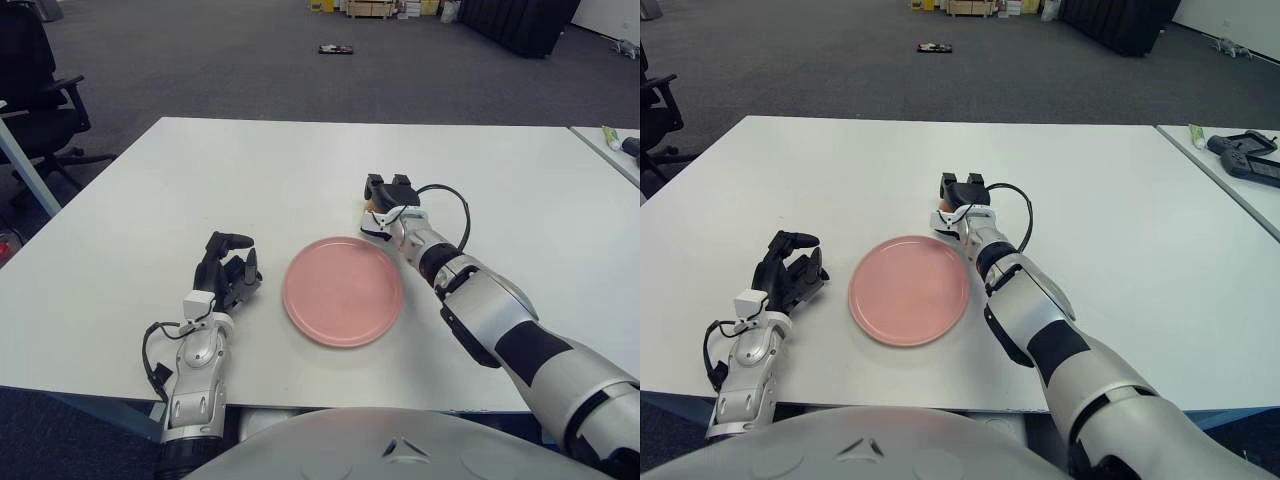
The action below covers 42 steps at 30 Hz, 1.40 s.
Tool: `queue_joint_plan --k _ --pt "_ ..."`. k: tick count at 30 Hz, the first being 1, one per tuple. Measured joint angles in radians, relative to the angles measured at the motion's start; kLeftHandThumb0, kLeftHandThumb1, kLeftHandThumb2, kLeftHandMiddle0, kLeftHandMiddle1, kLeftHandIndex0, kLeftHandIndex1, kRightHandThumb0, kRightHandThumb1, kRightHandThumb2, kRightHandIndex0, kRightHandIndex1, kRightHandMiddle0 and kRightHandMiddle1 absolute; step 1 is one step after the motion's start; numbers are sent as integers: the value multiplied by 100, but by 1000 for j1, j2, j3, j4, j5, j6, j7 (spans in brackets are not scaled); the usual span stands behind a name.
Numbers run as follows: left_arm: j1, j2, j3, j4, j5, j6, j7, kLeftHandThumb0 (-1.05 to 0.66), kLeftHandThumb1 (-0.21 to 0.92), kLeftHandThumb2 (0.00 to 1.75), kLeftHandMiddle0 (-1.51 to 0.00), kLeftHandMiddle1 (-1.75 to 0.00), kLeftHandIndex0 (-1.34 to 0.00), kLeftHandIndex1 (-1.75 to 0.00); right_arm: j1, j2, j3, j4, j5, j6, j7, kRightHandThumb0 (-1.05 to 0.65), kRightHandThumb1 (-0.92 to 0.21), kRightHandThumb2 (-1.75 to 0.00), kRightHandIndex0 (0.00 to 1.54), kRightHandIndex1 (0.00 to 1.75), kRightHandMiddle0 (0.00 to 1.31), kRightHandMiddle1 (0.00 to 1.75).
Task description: Put the apple into the plate.
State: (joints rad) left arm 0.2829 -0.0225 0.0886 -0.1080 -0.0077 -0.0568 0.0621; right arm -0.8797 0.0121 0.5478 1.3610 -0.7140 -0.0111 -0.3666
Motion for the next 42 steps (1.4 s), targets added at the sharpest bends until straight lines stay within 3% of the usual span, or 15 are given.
queue_joint_plan --k 23,42 --pt "-8 7 5 6 5 14 0 -37 75 77 -77 -175 -30 -175 -4 -9 -85 -2 74 -32 5 0 -9 -157 82 167 54 175" --pt "-31 13 9 41 -2 3 0 -37 75 78 -80 -175 -30 -175 -89 -37 -114 -120 85 -67 -5 0 -6 -162 81 174 57 175"
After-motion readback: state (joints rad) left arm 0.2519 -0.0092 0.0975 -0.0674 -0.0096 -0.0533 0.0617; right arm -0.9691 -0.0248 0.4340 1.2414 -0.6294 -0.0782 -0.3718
